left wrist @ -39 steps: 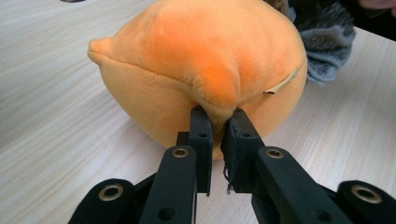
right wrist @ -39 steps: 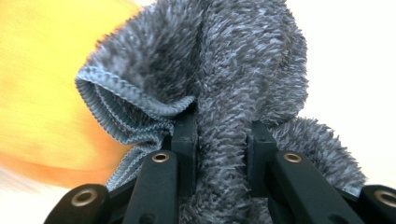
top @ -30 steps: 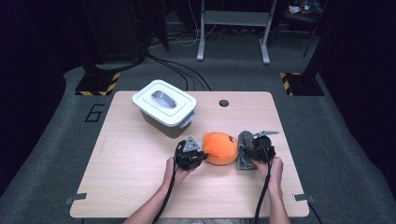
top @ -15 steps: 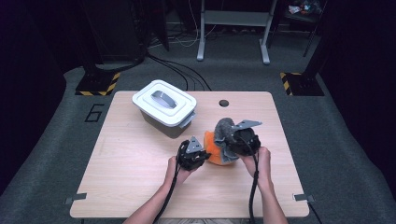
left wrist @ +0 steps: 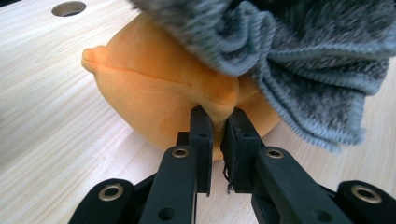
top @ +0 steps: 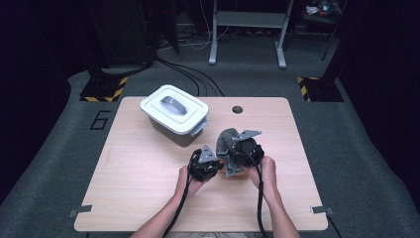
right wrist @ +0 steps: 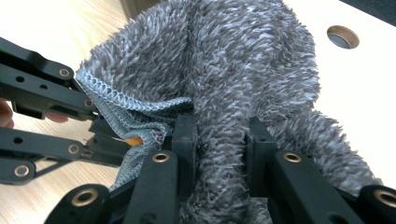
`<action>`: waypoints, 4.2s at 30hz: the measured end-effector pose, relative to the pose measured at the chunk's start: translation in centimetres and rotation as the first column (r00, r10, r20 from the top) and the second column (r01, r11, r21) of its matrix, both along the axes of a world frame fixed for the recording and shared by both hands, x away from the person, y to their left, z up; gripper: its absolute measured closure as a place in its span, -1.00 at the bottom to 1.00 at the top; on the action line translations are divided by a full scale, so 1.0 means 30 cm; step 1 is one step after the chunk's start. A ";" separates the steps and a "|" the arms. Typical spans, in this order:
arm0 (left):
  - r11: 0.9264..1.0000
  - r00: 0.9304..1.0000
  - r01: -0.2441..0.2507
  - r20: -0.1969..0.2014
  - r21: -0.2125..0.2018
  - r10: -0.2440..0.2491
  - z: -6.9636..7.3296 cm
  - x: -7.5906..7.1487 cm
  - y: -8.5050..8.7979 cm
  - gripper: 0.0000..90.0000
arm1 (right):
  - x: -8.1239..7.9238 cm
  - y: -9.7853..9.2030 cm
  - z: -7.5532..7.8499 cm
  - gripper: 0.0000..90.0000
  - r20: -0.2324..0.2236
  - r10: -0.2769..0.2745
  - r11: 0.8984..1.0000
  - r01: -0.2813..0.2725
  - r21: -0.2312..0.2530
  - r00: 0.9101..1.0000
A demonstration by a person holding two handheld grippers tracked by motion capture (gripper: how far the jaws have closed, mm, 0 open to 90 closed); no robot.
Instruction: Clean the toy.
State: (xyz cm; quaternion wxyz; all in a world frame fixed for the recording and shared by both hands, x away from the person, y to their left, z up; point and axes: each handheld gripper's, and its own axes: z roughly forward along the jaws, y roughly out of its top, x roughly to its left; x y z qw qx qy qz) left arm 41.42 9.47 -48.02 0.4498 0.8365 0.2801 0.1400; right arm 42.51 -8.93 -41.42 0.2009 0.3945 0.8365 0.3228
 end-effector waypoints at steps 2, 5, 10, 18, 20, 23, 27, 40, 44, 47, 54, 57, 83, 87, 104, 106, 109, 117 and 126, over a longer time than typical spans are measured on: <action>1.000 1.000 0.001 -0.007 -0.004 -0.001 -0.001 0.003 0.004 0.83 | 0.000 -0.010 -0.001 0.57 0.005 -0.013 1.000 0.013 -0.003 1.000; 1.000 1.000 -0.005 -0.013 -0.011 0.004 -0.004 0.005 0.006 0.83 | -0.001 -0.033 -0.005 0.57 0.001 -0.028 1.000 0.028 0.005 1.000; 1.000 1.000 0.000 -0.019 -0.009 0.000 -0.004 0.008 0.008 0.83 | -0.005 -0.080 -0.017 0.57 -0.007 -0.063 0.998 0.063 0.027 0.998; 1.000 1.000 0.000 -0.023 -0.015 0.000 -0.008 0.012 0.011 0.83 | -0.002 -0.181 -0.049 0.56 -0.031 -0.139 0.988 0.141 0.061 0.990; 1.000 1.000 -0.001 -0.022 -0.011 0.001 -0.008 0.013 0.012 0.83 | -0.001 -0.203 -0.062 0.56 -0.043 -0.163 0.984 0.166 0.071 0.986; 1.000 1.000 0.003 -0.026 -0.012 -0.003 -0.010 0.015 0.015 0.83 | 0.006 -0.238 -0.088 0.56 -0.061 -0.192 0.978 0.196 0.072 0.979; 1.000 1.000 0.006 -0.025 -0.013 -0.006 -0.010 0.015 0.014 0.83 | 0.020 -0.265 -0.123 0.56 -0.086 -0.204 0.973 0.212 0.093 0.975; 1.000 0.999 0.009 -0.033 -0.017 -0.010 -0.015 0.018 0.021 0.83 | 0.063 -0.316 -0.226 0.56 -0.189 -0.264 0.955 0.284 0.084 0.946; 1.000 0.999 0.006 -0.031 -0.018 -0.007 -0.019 0.018 0.024 0.83 | 0.078 -0.314 -0.271 0.56 -0.229 -0.262 0.956 0.284 0.072 0.938; 1.000 1.000 0.006 -0.030 -0.018 -0.007 -0.019 0.019 0.025 0.83 | 0.081 -0.308 -0.275 0.56 -0.226 -0.266 0.956 0.286 0.063 0.937; 1.000 0.999 0.008 -0.033 -0.015 -0.008 -0.026 0.020 0.030 0.83 | 0.040 -0.337 -0.201 0.56 -0.153 -0.291 0.951 0.302 0.061 0.944; 1.000 0.999 0.008 -0.031 -0.019 -0.008 -0.026 0.019 0.029 0.82 | -0.001 -0.339 -0.131 0.56 -0.097 -0.294 0.950 0.302 0.085 0.951; 0.999 0.996 -0.005 0.084 0.051 0.001 -0.060 0.008 -0.008 -0.14 | 0.030 -0.175 -0.058 0.56 -0.049 -0.162 0.985 0.165 0.053 0.986; 0.997 0.993 -0.018 0.114 0.069 0.010 -0.066 0.011 -0.023 0.05 | 0.026 -0.173 -0.061 0.56 -0.045 -0.162 0.985 0.164 0.051 0.986; 0.997 0.997 0.048 -0.055 -0.067 -0.051 0.019 0.018 -0.024 0.77 | -0.058 -0.168 0.054 0.57 0.028 -0.137 0.988 0.134 0.078 0.990; 0.995 0.995 0.054 -0.085 -0.084 -0.061 0.028 0.015 -0.020 0.77 | -0.068 -0.148 0.071 0.57 0.037 -0.115 0.992 0.112 0.065 0.993; 0.993 0.991 0.057 -0.114 -0.102 -0.068 0.031 0.016 -0.015 0.76 | -0.079 -0.105 0.076 0.56 0.027 -0.065 0.996 0.063 0.063 0.997; 0.996 0.995 0.035 -0.087 -0.082 -0.042 0.011 0.016 -0.009 0.74 | -0.043 -0.043 0.001 0.56 0.014 -0.023 0.998 0.022 0.052 1.000; 0.997 0.997 -0.013 -0.077 -0.077 0.007 0.003 0.011 -0.016 0.74 | -0.062 -0.047 -0.006 0.57 0.043 -0.039 0.999 0.039 0.016 0.998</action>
